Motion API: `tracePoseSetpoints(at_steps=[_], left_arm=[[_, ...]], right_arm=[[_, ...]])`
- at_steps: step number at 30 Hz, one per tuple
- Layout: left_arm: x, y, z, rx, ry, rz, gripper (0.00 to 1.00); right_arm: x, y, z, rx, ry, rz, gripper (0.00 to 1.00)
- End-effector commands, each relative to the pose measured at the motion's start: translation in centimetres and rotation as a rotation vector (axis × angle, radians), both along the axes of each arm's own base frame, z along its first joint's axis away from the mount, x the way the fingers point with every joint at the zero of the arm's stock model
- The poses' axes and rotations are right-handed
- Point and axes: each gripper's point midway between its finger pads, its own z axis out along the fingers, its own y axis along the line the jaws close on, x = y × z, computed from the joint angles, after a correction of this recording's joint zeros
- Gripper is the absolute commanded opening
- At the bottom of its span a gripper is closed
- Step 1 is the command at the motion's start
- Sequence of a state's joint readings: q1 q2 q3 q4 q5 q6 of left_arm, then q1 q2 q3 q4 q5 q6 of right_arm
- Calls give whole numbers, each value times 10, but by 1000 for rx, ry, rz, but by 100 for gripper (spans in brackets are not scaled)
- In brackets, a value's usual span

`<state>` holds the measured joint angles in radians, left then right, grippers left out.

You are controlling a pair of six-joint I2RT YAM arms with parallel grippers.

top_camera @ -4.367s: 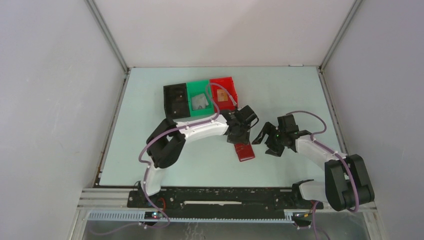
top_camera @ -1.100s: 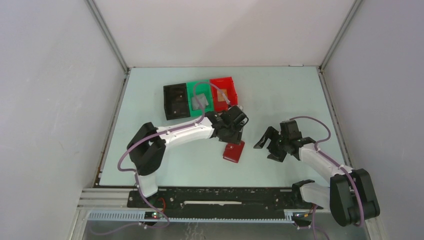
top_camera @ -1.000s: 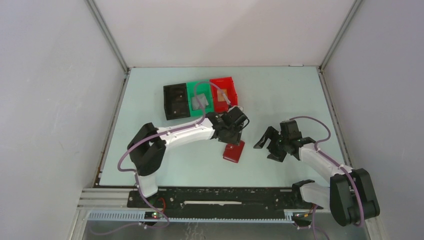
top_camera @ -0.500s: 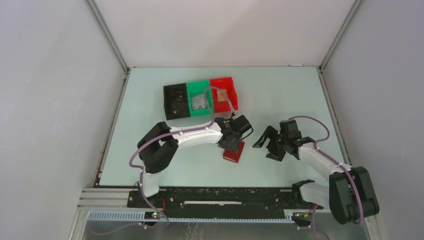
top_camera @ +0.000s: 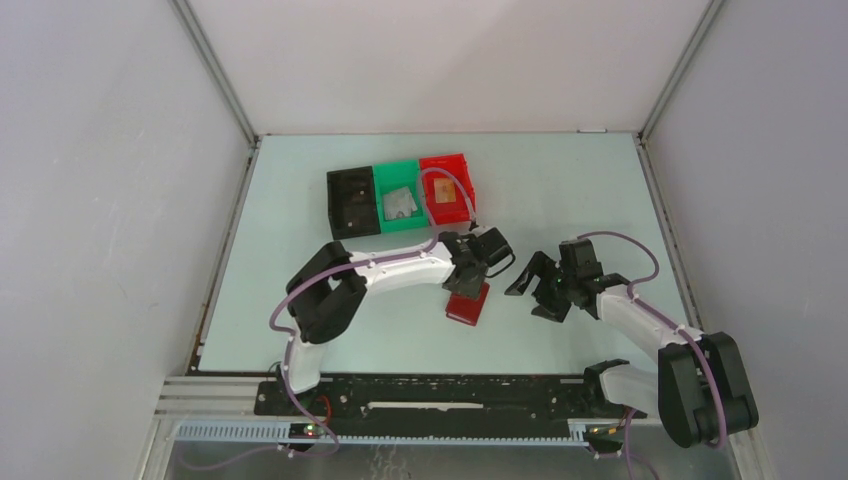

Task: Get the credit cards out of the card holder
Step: Open the card holder at the center of the board.

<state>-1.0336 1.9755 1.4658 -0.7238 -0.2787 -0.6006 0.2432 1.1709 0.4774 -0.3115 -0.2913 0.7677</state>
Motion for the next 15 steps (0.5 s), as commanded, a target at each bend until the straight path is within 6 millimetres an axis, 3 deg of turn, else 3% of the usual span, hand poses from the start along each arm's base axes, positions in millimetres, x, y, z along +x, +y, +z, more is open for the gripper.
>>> tracePoseSetpoints(at_steps=[1,8,12,15], left_arm=[[9,-4,3,34,-36,-9,40],[1,1,0,29,-14,1,27],[-1,2,0,26,-9,3,2],[-1,0,3,7,-2,-3,0]], right_arm=[[-4,-3,-7,-23,24,-10,94],[-3,-3,-7,-22,23,-12,94],[-2,-2,-7,-17,21,-13,94],[-2,-1,-5,-9,19,-13,94]])
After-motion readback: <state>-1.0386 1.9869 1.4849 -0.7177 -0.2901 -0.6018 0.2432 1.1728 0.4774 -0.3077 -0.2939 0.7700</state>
